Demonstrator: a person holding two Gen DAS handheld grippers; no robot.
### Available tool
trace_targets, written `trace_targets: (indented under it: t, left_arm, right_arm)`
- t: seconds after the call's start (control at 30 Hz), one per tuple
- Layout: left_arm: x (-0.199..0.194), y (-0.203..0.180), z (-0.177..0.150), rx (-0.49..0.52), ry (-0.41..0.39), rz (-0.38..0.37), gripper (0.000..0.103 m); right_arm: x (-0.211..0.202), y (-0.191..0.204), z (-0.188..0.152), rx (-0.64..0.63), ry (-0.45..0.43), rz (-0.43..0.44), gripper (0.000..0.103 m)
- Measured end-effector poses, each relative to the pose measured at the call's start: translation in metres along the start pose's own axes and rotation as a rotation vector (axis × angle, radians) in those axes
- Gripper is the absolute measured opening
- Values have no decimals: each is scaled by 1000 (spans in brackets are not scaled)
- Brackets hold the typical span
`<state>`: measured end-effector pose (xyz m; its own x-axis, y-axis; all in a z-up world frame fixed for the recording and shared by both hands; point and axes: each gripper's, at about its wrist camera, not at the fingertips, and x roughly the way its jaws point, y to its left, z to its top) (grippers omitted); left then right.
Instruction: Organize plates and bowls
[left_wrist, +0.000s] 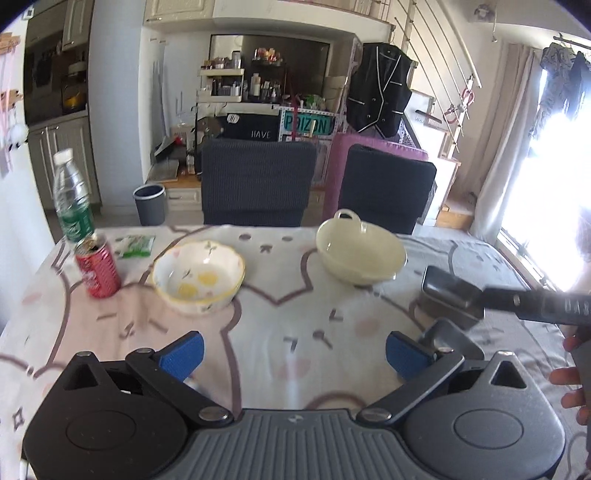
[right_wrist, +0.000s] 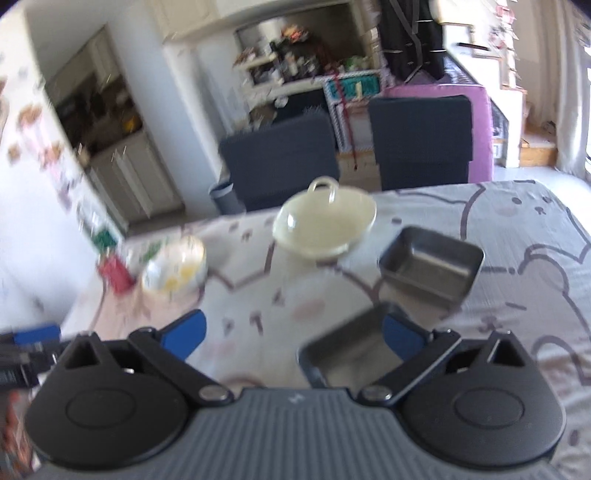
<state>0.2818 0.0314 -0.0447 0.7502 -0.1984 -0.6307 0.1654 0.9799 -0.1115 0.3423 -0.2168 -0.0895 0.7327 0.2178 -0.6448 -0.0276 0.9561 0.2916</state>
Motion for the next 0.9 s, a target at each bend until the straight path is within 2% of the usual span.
trace_targets:
  t: [0.2,0.4,0.47,0.53,0.6,0.73,0.9]
  left_arm:
    - [42,1,26,-15,-35,-10,103]
    - [88,12,48,-65,-35,-26,103]
    - [101,14,56,-74,-43,-22,103]
    - [115,14,62,-89,-42,-25,103]
    - [128,14,68,-106,-43,-42,103]
    - [152,11,71,-119,-31,-62,103]
    - [177,10,65,-138,2,-80,103]
  right_arm:
    - [45,-25,29,268,-50,19,103]
    - [108,-52,36,525,-9,48,103]
    - [133,-63,33,624,20,83,94]
    - [153,-71,29,698,37,103,74]
    - [171,-77,25,758,47,98,64]
    - [198,-81,20,820,42,108,50]
    - [226,-91,22,883,10,114,37]
